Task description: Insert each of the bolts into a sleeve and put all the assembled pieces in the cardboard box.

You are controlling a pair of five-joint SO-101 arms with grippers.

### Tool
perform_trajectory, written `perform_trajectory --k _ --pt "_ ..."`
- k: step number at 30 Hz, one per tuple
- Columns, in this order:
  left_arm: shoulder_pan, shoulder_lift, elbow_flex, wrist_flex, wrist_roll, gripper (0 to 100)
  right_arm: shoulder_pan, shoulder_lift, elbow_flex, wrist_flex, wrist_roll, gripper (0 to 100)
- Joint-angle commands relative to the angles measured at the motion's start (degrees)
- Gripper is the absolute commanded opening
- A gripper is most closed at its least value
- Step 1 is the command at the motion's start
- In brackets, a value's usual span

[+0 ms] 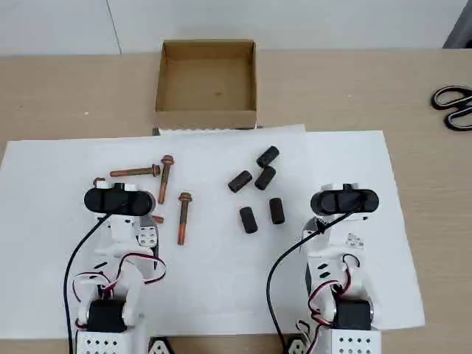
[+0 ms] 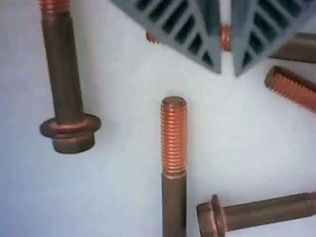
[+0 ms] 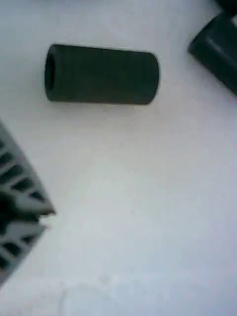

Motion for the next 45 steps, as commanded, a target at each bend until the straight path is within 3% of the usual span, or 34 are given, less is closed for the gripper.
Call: perform_trajectory --k 1,19,27,32,38,45 --pt "0.26 -0.44 -1.19 -1.32 -0.35 1 0.13 -0.84 0.44 -0.04 -0.44 0.3" --pt "2.29 -0.26 -3.65 -0.70 -0.18 1 0.31 -0.31 -5.63 3.38 -0.35 0.3" --pt "2.37 -0.09 -17.10 11.08 -0.18 1 0.40 -0.13 -19.16 11.91 -0.35 0.3" --pt "2.37 0.00 -22.64 13.63 -0.18 1 0.40 0.75 -24.18 12.26 -0.26 0.3" --pt "2.37 2.20 -27.12 13.63 -0.26 1 0.40 16.57 -36.48 12.26 -1.41 0.3" --pt "2.29 27.16 -43.65 15.91 -0.18 1 0.13 46.73 -59.60 20.35 -8.35 0.3"
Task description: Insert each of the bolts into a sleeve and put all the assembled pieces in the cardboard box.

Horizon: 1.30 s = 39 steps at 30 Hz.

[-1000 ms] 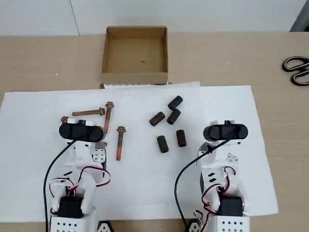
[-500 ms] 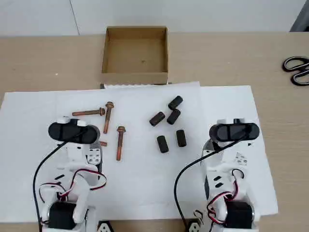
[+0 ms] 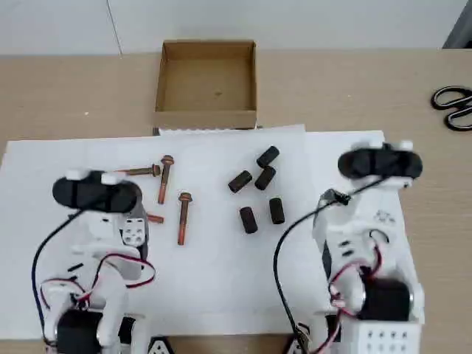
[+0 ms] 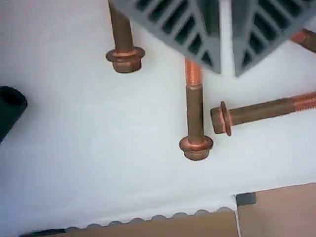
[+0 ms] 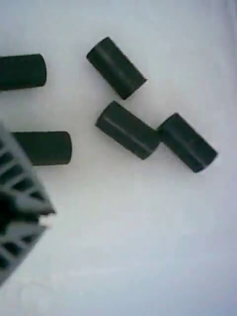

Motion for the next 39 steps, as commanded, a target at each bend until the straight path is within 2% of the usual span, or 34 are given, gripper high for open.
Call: perform_trajectory --k 1,7,11,17,21,25,29,33,39 --pt "0.09 15.91 -12.70 4.04 0.09 1 0.31 14.64 -12.75 4.53 -1.76 0.3" --pt "0.09 39.56 -32.57 20.48 0.00 1 0.22 29.05 -22.24 9.19 -1.58 0.4" --pt "0.09 50.99 -38.81 26.55 -0.26 1 -1.80 35.65 -24.62 12.18 5.45 0.4" --pt "-0.88 60.04 -41.01 26.02 -0.26 1 -7.60 42.59 -24.62 13.05 11.25 0.4" --pt "-6.07 63.30 -41.10 23.47 -0.70 1 -10.59 47.25 -24.62 12.00 13.71 0.4" --pt "-10.29 68.04 -40.92 23.12 -8.00 1 -12.88 50.95 -24.62 11.03 13.80 0.4" --pt "-13.80 72.44 -41.10 23.12 -10.46 1 -12.79 52.70 -24.62 8.04 13.80 0.4" --pt "-14.42 73.05 -41.01 22.42 -10.81 1 -12.88 53.32 -24.62 5.05 13.80 0.7" --pt "-13.27 73.23 -40.92 21.01 -10.81 5 -13.93 53.41 -24.35 3.21 13.80 12.7"
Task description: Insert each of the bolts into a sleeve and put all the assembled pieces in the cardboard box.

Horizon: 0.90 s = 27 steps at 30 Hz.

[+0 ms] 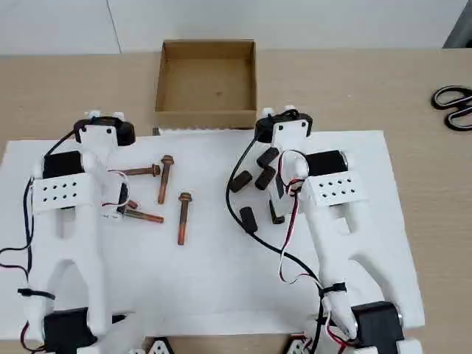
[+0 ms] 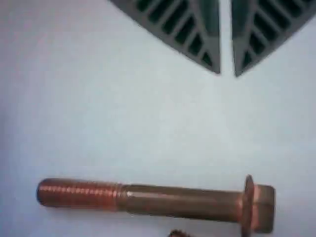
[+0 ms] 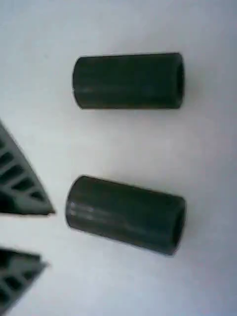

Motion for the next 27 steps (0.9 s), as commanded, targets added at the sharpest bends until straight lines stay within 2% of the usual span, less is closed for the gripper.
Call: perform_trajectory --k 1,4,10,17,27 --pt "0.62 0.09 -2.15 -1.41 -0.26 7 -1.98 -0.13 -2.29 -1.45 0.53 13.0" --pt "0.62 0.00 -2.15 -1.58 -0.26 11 -4.62 -0.13 -2.29 -2.51 0.35 12.5" --pt "0.62 0.35 -2.15 -1.67 -0.26 11 -8.48 1.19 -2.29 -5.32 -1.41 12.5" --pt "0.62 0.00 -2.15 -1.67 -0.26 11 -6.46 9.80 -2.55 -7.69 -1.58 12.5" --pt "0.53 0.00 -2.07 -1.32 -0.09 11 -5.41 10.86 -2.46 -7.52 -2.37 12.5"
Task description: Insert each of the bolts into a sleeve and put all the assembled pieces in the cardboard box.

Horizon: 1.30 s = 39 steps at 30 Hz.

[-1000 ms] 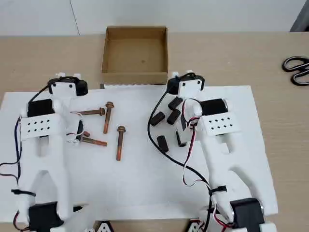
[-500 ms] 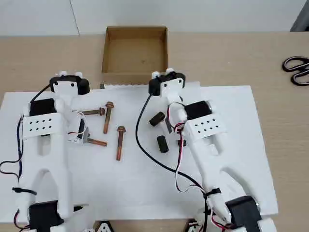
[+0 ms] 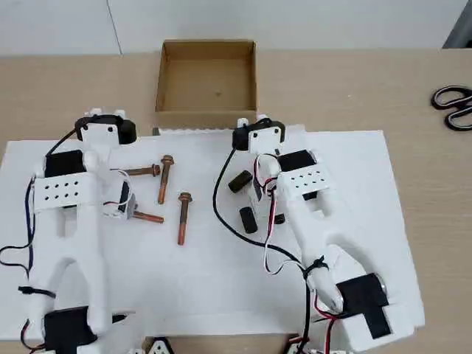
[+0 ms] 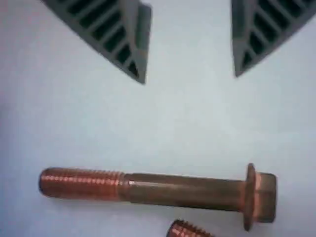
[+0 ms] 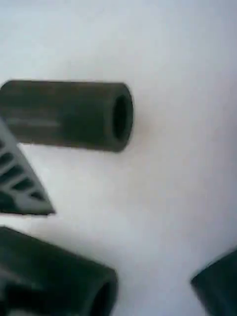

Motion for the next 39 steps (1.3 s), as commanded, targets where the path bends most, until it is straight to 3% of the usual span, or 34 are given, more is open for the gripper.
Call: perform_trajectory --k 1,22,26,30,39 --pt "0.18 -0.53 -2.07 -0.62 -0.09 11 0.57 -0.13 -2.11 -0.31 -0.62 12.5" --pt "0.26 -0.18 -2.07 -0.79 -0.09 11 6.29 10.07 -1.93 -3.03 -0.35 12.2" --pt "0.26 -0.18 -1.98 -0.88 -0.18 11 6.37 10.07 -1.76 -3.30 -0.26 0.4" --pt "0.35 -0.18 -0.40 -1.05 -0.35 11 6.37 9.45 -1.85 -2.68 -0.53 0.2" --pt "0.44 -0.26 4.26 -1.32 -0.35 11 6.73 0.22 -9.32 7.08 0.00 0.3"
